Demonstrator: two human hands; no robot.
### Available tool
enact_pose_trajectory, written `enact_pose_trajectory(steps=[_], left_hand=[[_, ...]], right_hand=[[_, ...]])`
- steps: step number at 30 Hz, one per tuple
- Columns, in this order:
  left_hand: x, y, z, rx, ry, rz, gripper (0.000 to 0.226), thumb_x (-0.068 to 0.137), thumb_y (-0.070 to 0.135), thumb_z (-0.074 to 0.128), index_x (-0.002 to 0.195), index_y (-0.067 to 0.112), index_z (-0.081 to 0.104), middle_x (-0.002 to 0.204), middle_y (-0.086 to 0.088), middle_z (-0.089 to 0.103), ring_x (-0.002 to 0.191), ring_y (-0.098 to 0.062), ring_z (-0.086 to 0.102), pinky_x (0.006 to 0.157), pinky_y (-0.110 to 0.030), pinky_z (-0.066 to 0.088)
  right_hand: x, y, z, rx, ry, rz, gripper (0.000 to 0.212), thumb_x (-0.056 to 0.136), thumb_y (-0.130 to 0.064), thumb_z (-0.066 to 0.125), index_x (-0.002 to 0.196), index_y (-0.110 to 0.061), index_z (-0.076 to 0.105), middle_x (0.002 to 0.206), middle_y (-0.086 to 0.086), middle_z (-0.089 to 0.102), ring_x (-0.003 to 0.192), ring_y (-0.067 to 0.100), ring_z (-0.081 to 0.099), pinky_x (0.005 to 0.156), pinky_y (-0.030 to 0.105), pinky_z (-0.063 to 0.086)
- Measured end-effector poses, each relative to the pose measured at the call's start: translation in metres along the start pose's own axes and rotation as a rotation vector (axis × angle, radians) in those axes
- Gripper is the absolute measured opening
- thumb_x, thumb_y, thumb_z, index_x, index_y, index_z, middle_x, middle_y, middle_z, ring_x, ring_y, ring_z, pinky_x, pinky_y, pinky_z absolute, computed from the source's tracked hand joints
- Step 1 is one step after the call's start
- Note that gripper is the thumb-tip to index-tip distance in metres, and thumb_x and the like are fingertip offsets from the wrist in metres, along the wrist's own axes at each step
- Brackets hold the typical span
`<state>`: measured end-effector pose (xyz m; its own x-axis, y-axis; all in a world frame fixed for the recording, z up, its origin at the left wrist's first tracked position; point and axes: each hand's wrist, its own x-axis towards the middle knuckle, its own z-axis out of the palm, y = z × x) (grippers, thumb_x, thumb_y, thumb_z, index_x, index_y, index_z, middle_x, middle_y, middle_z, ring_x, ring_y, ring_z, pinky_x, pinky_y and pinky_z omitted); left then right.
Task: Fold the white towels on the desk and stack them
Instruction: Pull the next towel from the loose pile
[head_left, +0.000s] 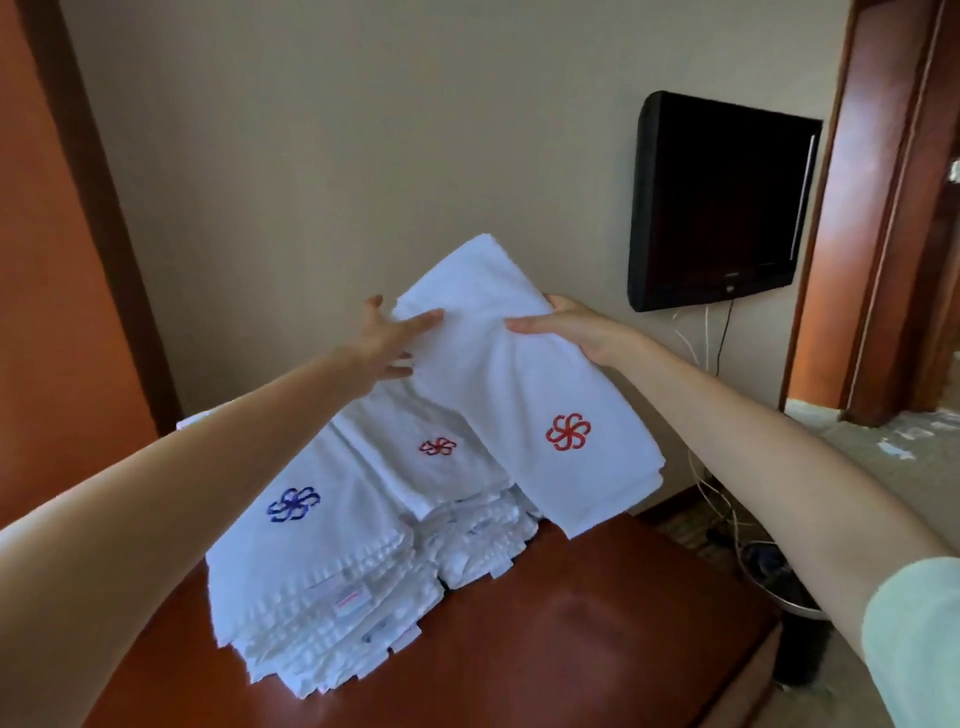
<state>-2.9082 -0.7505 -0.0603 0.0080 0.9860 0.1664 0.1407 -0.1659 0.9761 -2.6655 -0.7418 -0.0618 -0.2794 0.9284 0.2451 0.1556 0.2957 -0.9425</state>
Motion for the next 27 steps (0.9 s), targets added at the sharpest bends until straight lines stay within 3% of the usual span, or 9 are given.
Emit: enact_pose_trajectory(steps=[2, 5, 10, 13, 15, 18, 21, 24, 27], left_hand=[[0.031, -0.012, 0.004, -0.057, -0.016, -0.007, 0.090, 0.084, 0.025, 0.073, 0.151, 0.022, 0.012, 0.133, -0.010, 0.053, 0.112, -0.028, 0.060, 0.083, -0.040, 0.055], [0.086, -0.018, 0.008, -0.158, 0.039, 0.058, 0.066, 0.086, 0.009, 0.070, 0.142, 0.015, 0.034, 0.128, -0.013, 0.057, 0.094, -0.021, 0.061, 0.068, -0.027, 0.054], [0.166, -0.045, 0.016, -0.053, 0.139, 0.131, 0.063, 0.086, -0.003, 0.065, 0.140, 0.014, 0.039, 0.123, -0.019, 0.057, 0.099, -0.028, 0.059, 0.084, -0.036, 0.051], [0.197, -0.094, 0.011, 0.063, 0.190, 0.115, 0.069, 0.085, -0.004, 0.064, 0.145, 0.013, 0.034, 0.113, -0.021, 0.058, 0.097, -0.029, 0.057, 0.087, -0.039, 0.047], [0.207, -0.138, 0.009, 0.260, 0.195, 0.066, 0.070, 0.088, 0.005, 0.064, 0.148, 0.018, 0.032, 0.113, -0.014, 0.058, 0.100, -0.027, 0.056, 0.088, -0.034, 0.043], [0.219, -0.180, 0.011, 0.633, 0.199, 0.095, 0.072, 0.089, 0.012, 0.059, 0.151, 0.021, 0.025, 0.141, -0.017, 0.041, 0.127, -0.035, 0.044, 0.103, -0.038, 0.035], [0.230, -0.178, 0.021, 0.912, 0.225, 0.390, 0.072, 0.085, 0.000, 0.051, 0.150, 0.024, 0.030, 0.157, -0.014, 0.011, 0.143, -0.032, 0.017, 0.115, -0.040, 0.021], [0.232, -0.176, 0.030, 1.050, -0.038, 0.488, 0.051, 0.099, 0.010, 0.036, 0.149, 0.021, 0.035, 0.160, -0.007, 0.015, 0.148, -0.020, 0.013, 0.119, -0.038, 0.005], [0.234, -0.186, 0.034, 1.220, -0.267, 0.297, 0.051, 0.105, 0.023, 0.017, 0.155, 0.023, 0.005, 0.163, 0.001, 0.000, 0.149, -0.013, 0.001, 0.119, -0.041, -0.003]], right_hand=[[0.027, 0.008, -0.009, 0.005, 0.020, 0.033, 0.035, 0.087, -0.018, 0.070, 0.121, -0.017, 0.062, 0.113, -0.002, 0.071, 0.103, 0.014, 0.068, 0.079, 0.023, 0.055], [0.073, 0.023, -0.020, 0.045, 0.049, 0.068, 0.042, 0.085, -0.022, 0.073, 0.125, -0.014, 0.061, 0.119, 0.003, 0.069, 0.109, 0.020, 0.066, 0.090, 0.031, 0.053], [0.144, 0.067, -0.017, -0.034, 0.159, 0.156, 0.053, 0.080, -0.027, 0.078, 0.127, -0.012, 0.059, 0.116, 0.005, 0.070, 0.106, 0.022, 0.067, 0.100, 0.040, 0.049], [0.179, 0.114, 0.007, -0.213, 0.281, 0.177, 0.059, 0.080, -0.019, 0.078, 0.132, -0.008, 0.052, 0.120, 0.001, 0.063, 0.105, 0.016, 0.060, 0.085, 0.019, 0.048], [0.190, 0.150, 0.025, -0.411, 0.365, 0.188, 0.065, 0.084, -0.023, 0.075, 0.140, -0.012, 0.043, 0.132, 0.003, 0.054, 0.113, 0.018, 0.055, 0.086, 0.021, 0.044], [0.195, 0.188, 0.037, -0.774, 0.395, 0.170, 0.064, 0.094, -0.036, 0.058, 0.149, -0.019, 0.030, 0.144, 0.005, 0.047, 0.128, 0.025, 0.047, 0.101, 0.033, 0.038], [0.196, 0.187, 0.040, -1.140, 0.517, -0.110, 0.058, 0.095, -0.027, 0.053, 0.149, -0.021, 0.033, 0.139, 0.004, 0.048, 0.127, 0.025, 0.043, 0.102, 0.035, 0.032], [0.190, 0.180, 0.053, -1.109, 0.306, -0.230, 0.038, 0.100, -0.022, 0.042, 0.137, -0.023, 0.053, 0.138, 0.000, 0.053, 0.127, 0.020, 0.047, 0.103, 0.032, 0.034], [0.179, 0.181, 0.063, -1.055, 0.032, -0.010, 0.045, 0.106, -0.035, 0.026, 0.149, -0.025, 0.035, 0.158, -0.001, 0.027, 0.146, 0.014, 0.022, 0.118, 0.032, 0.018]])
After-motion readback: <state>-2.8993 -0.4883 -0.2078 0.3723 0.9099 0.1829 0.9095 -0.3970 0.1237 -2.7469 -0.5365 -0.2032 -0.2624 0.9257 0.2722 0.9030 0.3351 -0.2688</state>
